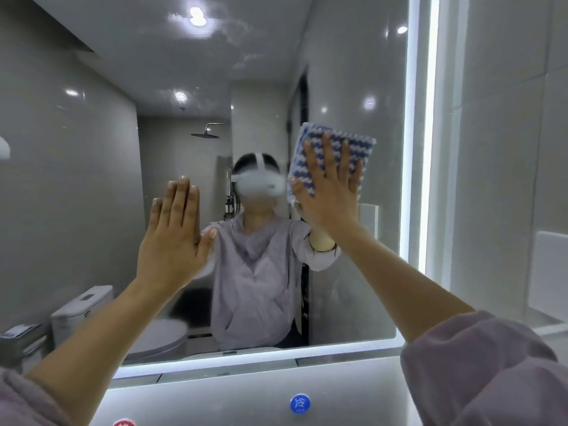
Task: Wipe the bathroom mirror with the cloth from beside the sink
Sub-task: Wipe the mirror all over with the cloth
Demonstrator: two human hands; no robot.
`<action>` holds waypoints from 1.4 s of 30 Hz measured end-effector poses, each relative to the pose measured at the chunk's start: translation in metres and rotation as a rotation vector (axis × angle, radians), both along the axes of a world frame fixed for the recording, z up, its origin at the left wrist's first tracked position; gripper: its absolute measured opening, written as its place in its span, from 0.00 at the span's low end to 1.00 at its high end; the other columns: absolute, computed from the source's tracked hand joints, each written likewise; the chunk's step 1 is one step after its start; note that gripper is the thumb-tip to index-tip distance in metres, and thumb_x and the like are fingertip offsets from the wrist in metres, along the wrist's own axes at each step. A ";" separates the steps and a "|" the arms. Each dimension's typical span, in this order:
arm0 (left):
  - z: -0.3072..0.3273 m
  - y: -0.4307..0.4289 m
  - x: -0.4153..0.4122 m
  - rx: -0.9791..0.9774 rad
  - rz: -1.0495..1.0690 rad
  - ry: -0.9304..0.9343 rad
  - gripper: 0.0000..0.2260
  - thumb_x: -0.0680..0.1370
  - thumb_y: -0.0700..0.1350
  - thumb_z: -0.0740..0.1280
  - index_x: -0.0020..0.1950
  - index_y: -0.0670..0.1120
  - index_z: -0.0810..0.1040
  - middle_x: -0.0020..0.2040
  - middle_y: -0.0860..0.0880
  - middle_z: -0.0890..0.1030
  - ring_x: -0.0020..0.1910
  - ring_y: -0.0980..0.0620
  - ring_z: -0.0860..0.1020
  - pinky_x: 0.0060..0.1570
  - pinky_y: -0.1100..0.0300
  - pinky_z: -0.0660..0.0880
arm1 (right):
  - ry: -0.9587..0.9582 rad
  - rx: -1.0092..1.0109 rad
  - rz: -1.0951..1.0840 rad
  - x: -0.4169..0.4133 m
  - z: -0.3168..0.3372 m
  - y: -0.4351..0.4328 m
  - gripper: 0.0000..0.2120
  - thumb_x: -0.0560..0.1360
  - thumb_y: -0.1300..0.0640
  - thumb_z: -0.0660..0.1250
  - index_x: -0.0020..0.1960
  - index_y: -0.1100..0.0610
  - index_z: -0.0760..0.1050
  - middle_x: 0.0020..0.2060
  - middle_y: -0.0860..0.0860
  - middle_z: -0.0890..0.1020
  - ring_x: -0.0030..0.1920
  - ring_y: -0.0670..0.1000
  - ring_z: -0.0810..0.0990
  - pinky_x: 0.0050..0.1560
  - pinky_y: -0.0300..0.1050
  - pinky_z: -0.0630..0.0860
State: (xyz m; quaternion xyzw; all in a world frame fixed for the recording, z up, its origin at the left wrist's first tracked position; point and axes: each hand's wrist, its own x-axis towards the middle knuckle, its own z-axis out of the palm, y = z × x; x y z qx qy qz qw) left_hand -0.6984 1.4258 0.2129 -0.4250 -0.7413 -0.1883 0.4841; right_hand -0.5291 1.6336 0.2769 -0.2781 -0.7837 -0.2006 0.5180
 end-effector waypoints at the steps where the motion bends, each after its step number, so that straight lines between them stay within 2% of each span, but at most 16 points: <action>1: 0.000 0.000 0.001 0.001 -0.006 -0.006 0.35 0.77 0.60 0.44 0.76 0.37 0.46 0.78 0.40 0.46 0.77 0.43 0.46 0.75 0.44 0.50 | -0.005 0.026 -0.003 -0.005 -0.004 -0.006 0.35 0.79 0.36 0.47 0.79 0.51 0.40 0.78 0.56 0.40 0.76 0.61 0.36 0.67 0.54 0.20; 4: 0.000 0.000 0.001 -0.002 -0.013 -0.010 0.35 0.77 0.60 0.43 0.76 0.37 0.45 0.78 0.41 0.45 0.77 0.43 0.45 0.76 0.44 0.48 | -0.041 0.107 0.031 -0.020 -0.015 -0.022 0.34 0.78 0.35 0.45 0.78 0.49 0.42 0.78 0.55 0.43 0.76 0.61 0.40 0.71 0.57 0.26; 8: -0.002 0.001 -0.002 0.001 -0.009 -0.008 0.35 0.77 0.60 0.43 0.77 0.38 0.44 0.78 0.42 0.43 0.77 0.44 0.43 0.76 0.45 0.47 | -0.104 0.147 0.084 -0.031 -0.027 -0.032 0.33 0.78 0.35 0.43 0.78 0.48 0.42 0.78 0.53 0.46 0.77 0.59 0.39 0.74 0.61 0.35; 16: -0.003 0.000 -0.005 -0.005 -0.010 0.002 0.35 0.78 0.60 0.43 0.77 0.39 0.44 0.78 0.42 0.44 0.78 0.44 0.43 0.76 0.45 0.47 | -0.172 0.180 0.073 -0.022 -0.024 -0.024 0.32 0.79 0.35 0.44 0.78 0.47 0.42 0.78 0.52 0.44 0.77 0.58 0.38 0.75 0.58 0.35; 24: -0.003 0.000 -0.004 0.001 -0.020 0.001 0.35 0.78 0.60 0.44 0.77 0.39 0.44 0.78 0.42 0.43 0.78 0.44 0.43 0.76 0.45 0.47 | -0.258 0.325 0.021 0.010 -0.015 0.009 0.31 0.79 0.37 0.46 0.78 0.49 0.51 0.78 0.52 0.51 0.77 0.59 0.46 0.75 0.61 0.44; 29: -0.003 0.000 -0.004 0.000 -0.012 0.004 0.35 0.77 0.61 0.43 0.77 0.39 0.44 0.78 0.42 0.43 0.77 0.45 0.43 0.76 0.46 0.46 | -0.246 0.303 0.007 0.030 -0.012 0.028 0.32 0.79 0.36 0.43 0.78 0.50 0.49 0.78 0.53 0.51 0.77 0.60 0.48 0.75 0.62 0.46; 36: -0.003 0.003 -0.006 0.006 -0.014 0.011 0.35 0.78 0.60 0.45 0.77 0.39 0.44 0.78 0.42 0.43 0.78 0.44 0.43 0.76 0.45 0.46 | -0.105 0.062 -0.057 0.082 -0.012 0.068 0.33 0.77 0.34 0.40 0.77 0.47 0.37 0.78 0.52 0.42 0.77 0.58 0.39 0.76 0.59 0.39; 42: -0.004 0.004 -0.009 0.019 -0.034 -0.002 0.34 0.78 0.59 0.47 0.77 0.38 0.44 0.78 0.42 0.44 0.77 0.45 0.43 0.76 0.44 0.47 | 0.021 -0.113 -0.068 0.088 -0.018 0.066 0.36 0.75 0.35 0.38 0.79 0.50 0.43 0.78 0.52 0.42 0.77 0.56 0.37 0.75 0.54 0.33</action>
